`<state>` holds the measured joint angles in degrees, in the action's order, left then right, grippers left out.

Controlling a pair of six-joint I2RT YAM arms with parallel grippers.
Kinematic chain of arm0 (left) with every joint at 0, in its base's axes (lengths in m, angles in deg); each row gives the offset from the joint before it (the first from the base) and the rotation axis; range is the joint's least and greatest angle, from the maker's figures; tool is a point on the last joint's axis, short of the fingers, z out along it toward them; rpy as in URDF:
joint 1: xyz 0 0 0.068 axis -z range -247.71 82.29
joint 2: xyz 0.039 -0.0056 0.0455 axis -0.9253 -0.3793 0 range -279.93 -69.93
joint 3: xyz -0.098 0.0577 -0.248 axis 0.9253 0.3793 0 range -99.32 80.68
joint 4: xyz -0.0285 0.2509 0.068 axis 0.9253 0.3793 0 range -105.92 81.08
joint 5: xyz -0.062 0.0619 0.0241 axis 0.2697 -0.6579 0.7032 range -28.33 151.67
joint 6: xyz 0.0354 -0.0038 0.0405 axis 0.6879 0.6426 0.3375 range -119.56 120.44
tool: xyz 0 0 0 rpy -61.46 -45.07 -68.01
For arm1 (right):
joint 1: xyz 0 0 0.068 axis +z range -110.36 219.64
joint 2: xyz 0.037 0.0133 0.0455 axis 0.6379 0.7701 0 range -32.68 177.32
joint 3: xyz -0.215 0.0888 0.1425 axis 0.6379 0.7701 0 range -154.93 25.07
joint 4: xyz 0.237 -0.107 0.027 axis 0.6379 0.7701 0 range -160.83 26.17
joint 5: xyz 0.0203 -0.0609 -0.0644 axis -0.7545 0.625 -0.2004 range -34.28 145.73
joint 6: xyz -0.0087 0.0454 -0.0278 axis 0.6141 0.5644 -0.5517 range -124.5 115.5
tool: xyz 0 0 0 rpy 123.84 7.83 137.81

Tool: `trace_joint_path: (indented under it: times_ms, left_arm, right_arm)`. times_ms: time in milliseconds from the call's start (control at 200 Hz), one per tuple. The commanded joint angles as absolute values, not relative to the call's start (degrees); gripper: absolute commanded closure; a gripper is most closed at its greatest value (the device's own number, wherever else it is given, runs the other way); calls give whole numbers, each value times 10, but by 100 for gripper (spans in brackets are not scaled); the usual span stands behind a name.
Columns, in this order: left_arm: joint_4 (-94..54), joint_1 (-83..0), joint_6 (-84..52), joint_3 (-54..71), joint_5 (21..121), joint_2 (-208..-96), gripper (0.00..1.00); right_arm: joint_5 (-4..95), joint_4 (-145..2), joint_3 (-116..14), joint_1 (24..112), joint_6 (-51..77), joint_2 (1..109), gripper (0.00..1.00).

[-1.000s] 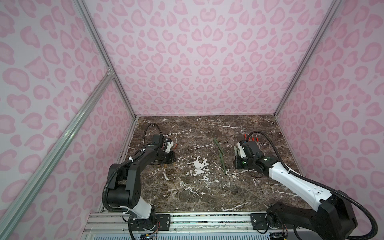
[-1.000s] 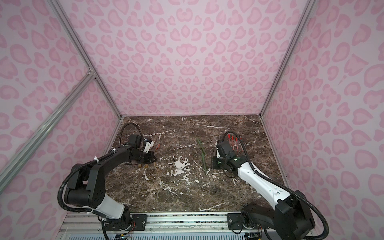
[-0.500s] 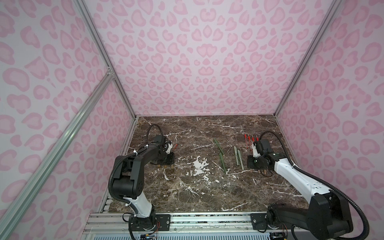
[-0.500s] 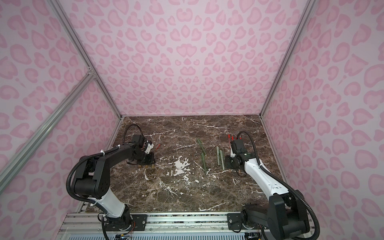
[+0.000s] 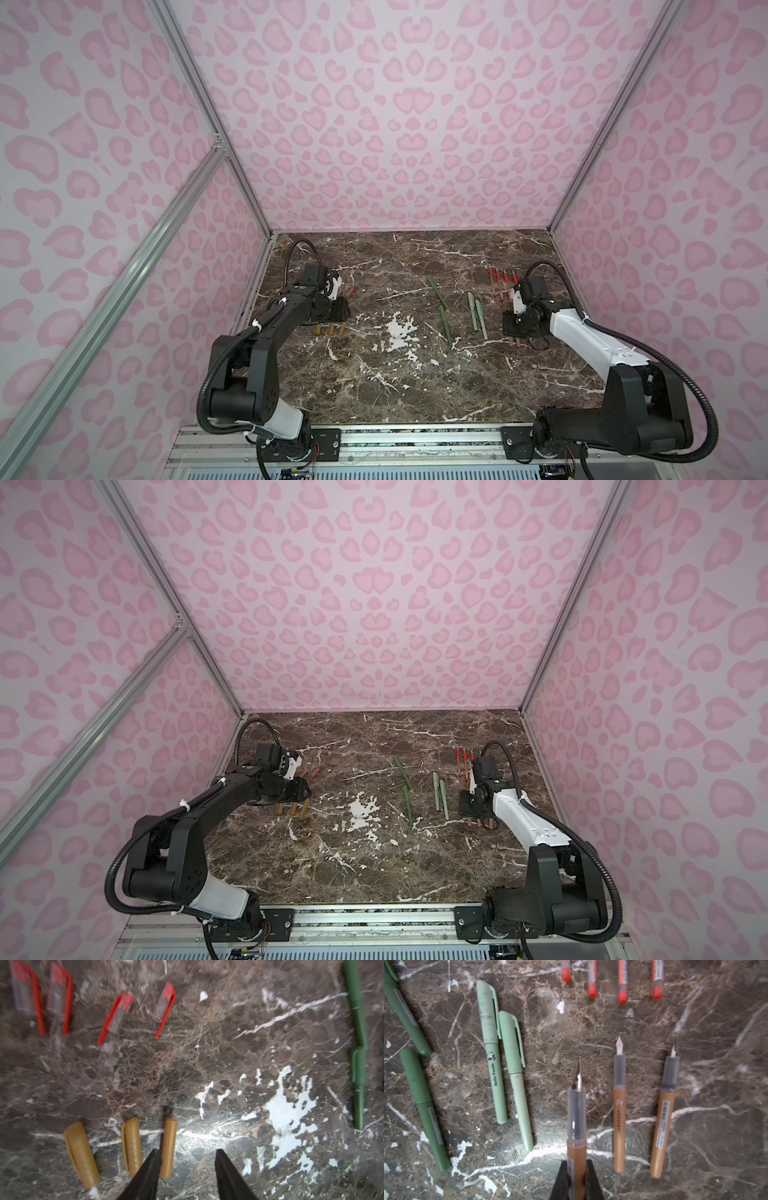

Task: Open the pen caps
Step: 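Set the tan cap beside the other tan caps while the right carries the pen, then lower the uncapped tan pen beside the other tan pens and open the right gripper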

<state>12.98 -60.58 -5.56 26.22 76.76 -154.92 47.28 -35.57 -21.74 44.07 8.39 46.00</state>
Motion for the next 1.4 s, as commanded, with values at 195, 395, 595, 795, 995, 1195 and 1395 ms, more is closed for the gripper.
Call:
trace_joint_path:
  times_ms: [195,395,595,795,995,1195,1395]
  left_arm:
    - [50,-609,-1,340,770,-1402,42]
    - [14,-650,-3,374,802,-1338,32]
    - [6,-688,-14,377,833,-1322,21]
    - [7,-707,-9,377,838,-1314,5]
    - [7,-720,-16,374,840,-1313,3]
    - [15,-725,-19,365,843,-1315,2]
    - [18,-727,-22,362,844,-1317,2]
  right_arm:
    - [505,-364,-239,439,65,516,100]
    - [511,-377,-248,438,66,548,100]
    - [512,-401,-261,437,68,589,99]
    - [512,-403,-267,438,66,618,94]
    - [512,-408,-264,439,68,622,85]
    - [512,-397,-267,439,67,610,77]
    - [510,-376,-280,441,74,579,73]
